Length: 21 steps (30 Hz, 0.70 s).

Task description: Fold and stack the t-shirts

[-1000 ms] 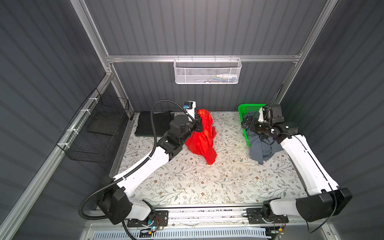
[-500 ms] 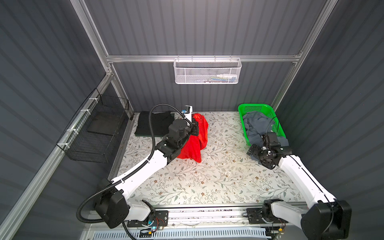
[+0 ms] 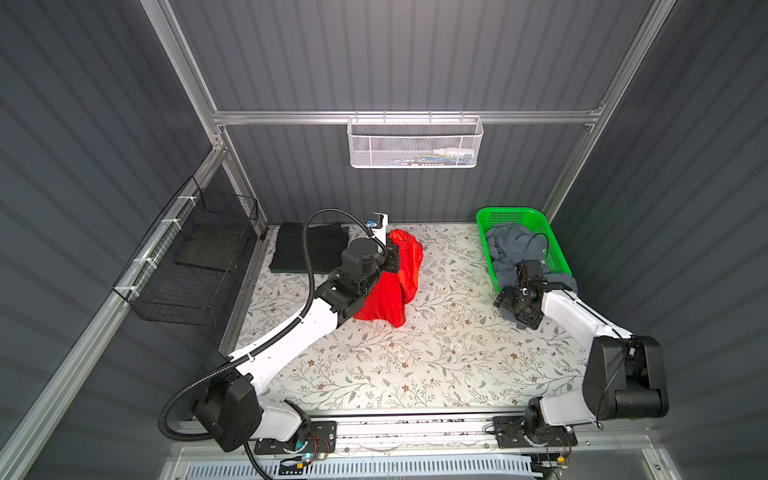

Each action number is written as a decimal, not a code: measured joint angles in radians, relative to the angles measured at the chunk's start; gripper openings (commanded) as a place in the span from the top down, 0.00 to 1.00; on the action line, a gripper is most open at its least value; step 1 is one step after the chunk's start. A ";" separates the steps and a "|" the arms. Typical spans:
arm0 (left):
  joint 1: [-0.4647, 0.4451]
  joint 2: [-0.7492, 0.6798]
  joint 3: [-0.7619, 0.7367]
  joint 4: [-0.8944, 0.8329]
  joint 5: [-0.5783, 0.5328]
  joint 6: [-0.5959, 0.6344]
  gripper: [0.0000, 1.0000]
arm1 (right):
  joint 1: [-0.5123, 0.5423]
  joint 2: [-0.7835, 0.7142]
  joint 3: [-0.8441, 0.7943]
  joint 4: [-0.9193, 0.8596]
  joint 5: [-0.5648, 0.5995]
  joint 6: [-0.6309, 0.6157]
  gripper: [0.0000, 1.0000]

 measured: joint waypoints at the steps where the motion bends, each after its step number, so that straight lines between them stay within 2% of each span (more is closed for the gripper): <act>1: 0.000 0.005 0.000 0.000 -0.001 0.000 1.00 | -0.003 0.016 0.021 0.002 0.015 -0.014 0.27; 7: 0.000 0.029 0.003 -0.008 -0.003 0.004 1.00 | -0.027 0.119 0.145 -0.023 0.063 -0.096 0.78; 10: 0.000 0.029 0.005 -0.016 -0.004 0.005 1.00 | -0.025 0.105 0.165 -0.050 0.054 -0.120 1.00; 16: 0.000 0.029 0.012 -0.035 -0.024 0.005 1.00 | -0.015 -0.058 0.162 -0.080 0.044 -0.114 1.00; 21: 0.000 0.029 0.037 -0.067 -0.033 0.008 1.00 | -0.015 -0.061 0.300 -0.104 0.015 -0.114 1.00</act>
